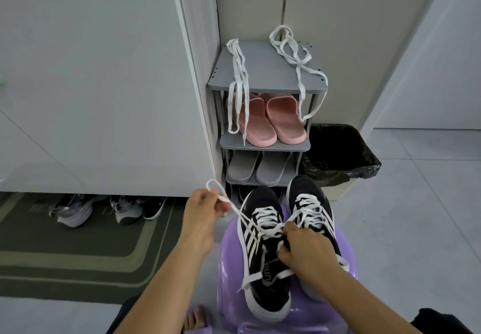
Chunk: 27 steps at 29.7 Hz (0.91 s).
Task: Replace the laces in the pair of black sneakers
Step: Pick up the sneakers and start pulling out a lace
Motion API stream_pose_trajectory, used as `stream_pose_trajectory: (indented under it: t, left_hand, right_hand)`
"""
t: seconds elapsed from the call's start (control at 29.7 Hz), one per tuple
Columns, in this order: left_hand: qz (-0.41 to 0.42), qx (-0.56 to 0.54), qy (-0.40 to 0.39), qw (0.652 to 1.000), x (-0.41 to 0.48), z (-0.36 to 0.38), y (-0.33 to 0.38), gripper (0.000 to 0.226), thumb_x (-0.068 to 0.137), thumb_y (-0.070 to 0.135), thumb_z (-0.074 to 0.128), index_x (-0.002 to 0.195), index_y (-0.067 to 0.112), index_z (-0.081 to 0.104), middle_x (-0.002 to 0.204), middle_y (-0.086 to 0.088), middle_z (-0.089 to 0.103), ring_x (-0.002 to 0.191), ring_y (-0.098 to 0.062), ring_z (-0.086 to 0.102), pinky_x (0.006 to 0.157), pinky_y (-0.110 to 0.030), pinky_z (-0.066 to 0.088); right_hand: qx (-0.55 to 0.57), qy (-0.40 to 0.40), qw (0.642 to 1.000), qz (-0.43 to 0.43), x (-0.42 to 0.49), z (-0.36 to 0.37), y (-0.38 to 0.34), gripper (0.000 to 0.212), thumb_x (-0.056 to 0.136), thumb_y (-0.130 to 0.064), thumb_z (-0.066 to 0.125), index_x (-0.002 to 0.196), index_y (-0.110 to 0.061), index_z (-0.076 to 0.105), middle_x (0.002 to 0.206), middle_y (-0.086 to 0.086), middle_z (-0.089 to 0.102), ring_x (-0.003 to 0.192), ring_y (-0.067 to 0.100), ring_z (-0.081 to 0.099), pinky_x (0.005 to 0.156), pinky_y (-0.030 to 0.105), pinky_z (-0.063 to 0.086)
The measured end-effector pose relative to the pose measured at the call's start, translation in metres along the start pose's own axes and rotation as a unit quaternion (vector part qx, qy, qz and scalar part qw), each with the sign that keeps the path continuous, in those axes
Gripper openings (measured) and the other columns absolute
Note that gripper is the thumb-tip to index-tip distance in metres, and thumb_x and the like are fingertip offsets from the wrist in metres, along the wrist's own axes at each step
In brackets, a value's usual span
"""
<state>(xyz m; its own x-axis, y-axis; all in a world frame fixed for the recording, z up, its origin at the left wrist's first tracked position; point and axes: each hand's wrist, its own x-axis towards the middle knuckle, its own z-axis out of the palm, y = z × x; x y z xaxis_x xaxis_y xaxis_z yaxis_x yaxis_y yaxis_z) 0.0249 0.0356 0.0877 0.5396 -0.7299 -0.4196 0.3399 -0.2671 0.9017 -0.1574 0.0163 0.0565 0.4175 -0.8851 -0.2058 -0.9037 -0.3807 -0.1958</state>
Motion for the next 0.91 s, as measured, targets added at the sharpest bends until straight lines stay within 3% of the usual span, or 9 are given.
stream_pose_trajectory:
  t: [0.07, 0.13, 0.2, 0.37, 0.51, 0.64, 0.74, 0.81, 0.91]
  left_hand:
    - [-0.013, 0.1, -0.071, 0.992, -0.005, 0.002, -0.009, 0.014, 0.096, 0.018, 0.049, 0.096, 0.005, 0.051, 0.089, -0.015, 0.063, 0.077, -0.019, 0.062, 0.08, -0.032, 0.052]
    - [-0.028, 0.307, -0.134, 0.942, -0.012, 0.005, -0.025, 0.023, 0.094, 0.031, 0.052, 0.09, 0.008, 0.048, 0.086, -0.01, 0.06, 0.071, -0.015, 0.058, 0.068, -0.026, 0.046]
    - [-0.044, 0.405, -0.175, 0.896, -0.018, 0.009, -0.043, 0.029, 0.094, 0.037, 0.051, 0.08, 0.013, 0.043, 0.078, -0.006, 0.054, 0.063, -0.015, 0.053, 0.058, -0.024, 0.038]
    - [0.037, 0.342, -0.153, 0.926, -0.019, 0.024, -0.054, 0.024, 0.094, 0.015, 0.049, 0.071, 0.013, 0.043, 0.063, -0.002, 0.047, 0.057, -0.016, 0.046, 0.064, -0.032, 0.039]
    - [0.052, 0.136, -0.079, 0.986, -0.018, 0.025, -0.024, 0.02, 0.094, 0.007, 0.049, 0.075, 0.009, 0.055, 0.058, -0.003, 0.055, 0.043, -0.005, 0.052, 0.057, -0.024, 0.046]
    - [0.077, 0.028, -0.03, 0.996, -0.009, 0.014, -0.004, 0.015, 0.093, 0.009, 0.052, 0.079, 0.006, 0.058, 0.056, 0.0, 0.06, 0.051, -0.009, 0.056, 0.057, -0.022, 0.048]
    - [0.025, 0.194, -0.104, 0.975, -0.012, 0.014, -0.015, 0.019, 0.093, 0.026, 0.054, 0.084, 0.009, 0.052, 0.069, -0.004, 0.06, 0.06, -0.014, 0.056, 0.057, -0.023, 0.043]
    - [0.008, 0.395, -0.152, 0.906, -0.013, 0.015, -0.035, 0.029, 0.093, 0.038, 0.051, 0.079, 0.013, 0.046, 0.073, -0.005, 0.056, 0.066, -0.018, 0.055, 0.062, -0.028, 0.041]
    - [0.022, 0.448, -0.179, 0.876, -0.009, 0.018, -0.062, 0.031, 0.095, 0.026, 0.047, 0.068, 0.016, 0.038, 0.069, -0.002, 0.047, 0.068, -0.022, 0.047, 0.067, -0.035, 0.041]
  right_hand:
    - [0.015, 0.0, 1.0, -0.002, 0.0, 0.001, 0.003, 0.031, 0.091, -0.033, 0.043, 0.116, -0.015, 0.045, 0.108, 0.005, 0.065, 0.102, 0.026, 0.061, 0.073, 0.03, 0.041]
    - [0.023, 0.002, 1.0, -0.008, 0.0, 0.0, 0.003, 0.031, 0.091, -0.033, 0.043, 0.116, -0.015, 0.043, 0.107, 0.005, 0.064, 0.101, 0.027, 0.061, 0.071, 0.031, 0.039]
    - [0.022, 0.004, 1.0, -0.018, 0.0, 0.0, 0.002, 0.029, 0.091, -0.031, 0.043, 0.115, -0.014, 0.041, 0.106, 0.006, 0.065, 0.101, 0.028, 0.061, 0.067, 0.03, 0.034]
    - [0.009, 0.009, 1.0, -0.023, -0.001, -0.001, 0.001, 0.029, 0.09, -0.026, 0.042, 0.116, -0.013, 0.039, 0.106, 0.007, 0.065, 0.101, 0.029, 0.061, 0.065, 0.029, 0.031]
    - [0.001, 0.011, 1.0, -0.01, -0.002, -0.003, 0.003, 0.031, 0.09, -0.024, 0.042, 0.118, -0.012, 0.039, 0.106, 0.008, 0.065, 0.1, 0.03, 0.062, 0.065, 0.029, 0.031]
    - [0.01, 0.015, 1.0, -0.016, -0.003, -0.002, 0.003, 0.029, 0.09, -0.025, 0.042, 0.117, -0.012, 0.04, 0.105, 0.008, 0.066, 0.098, 0.029, 0.062, 0.065, 0.029, 0.032]
    - [0.026, 0.012, 0.999, -0.016, -0.003, -0.001, 0.002, 0.028, 0.091, -0.025, 0.042, 0.115, -0.012, 0.04, 0.104, 0.008, 0.065, 0.098, 0.03, 0.062, 0.066, 0.03, 0.033]
    - [0.035, 0.008, 0.999, -0.012, -0.002, -0.001, 0.002, 0.025, 0.091, -0.025, 0.042, 0.112, -0.012, 0.04, 0.103, 0.008, 0.065, 0.097, 0.03, 0.062, 0.066, 0.03, 0.032]
    - [0.047, 0.0, 0.999, -0.012, -0.002, -0.002, 0.001, 0.015, 0.09, -0.025, 0.042, 0.098, -0.016, 0.033, 0.102, 0.007, 0.066, 0.097, 0.03, 0.061, 0.065, 0.03, 0.03]
